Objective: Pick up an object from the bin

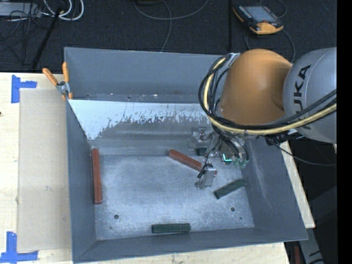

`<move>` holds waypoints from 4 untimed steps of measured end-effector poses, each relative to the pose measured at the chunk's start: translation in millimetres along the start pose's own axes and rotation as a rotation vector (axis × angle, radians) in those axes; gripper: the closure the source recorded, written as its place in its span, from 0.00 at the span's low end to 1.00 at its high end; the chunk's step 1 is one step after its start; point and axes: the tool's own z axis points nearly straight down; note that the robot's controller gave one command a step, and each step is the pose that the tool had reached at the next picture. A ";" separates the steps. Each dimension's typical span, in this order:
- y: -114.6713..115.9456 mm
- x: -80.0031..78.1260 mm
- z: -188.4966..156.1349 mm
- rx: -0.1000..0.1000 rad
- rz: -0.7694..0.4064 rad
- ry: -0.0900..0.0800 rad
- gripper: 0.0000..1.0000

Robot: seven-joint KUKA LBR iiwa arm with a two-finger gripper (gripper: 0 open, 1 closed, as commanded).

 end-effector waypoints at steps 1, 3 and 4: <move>-27.2 -33.2 77.0 0.001 0.072 -0.002 0.00; -61.7 -55.2 154.6 -0.001 0.197 -0.008 1.00; -95.3 -63.4 154.8 -0.001 0.284 -0.010 1.00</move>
Offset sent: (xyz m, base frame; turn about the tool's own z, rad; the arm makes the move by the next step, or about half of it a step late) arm 0.0332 -0.0259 -0.0717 0.0748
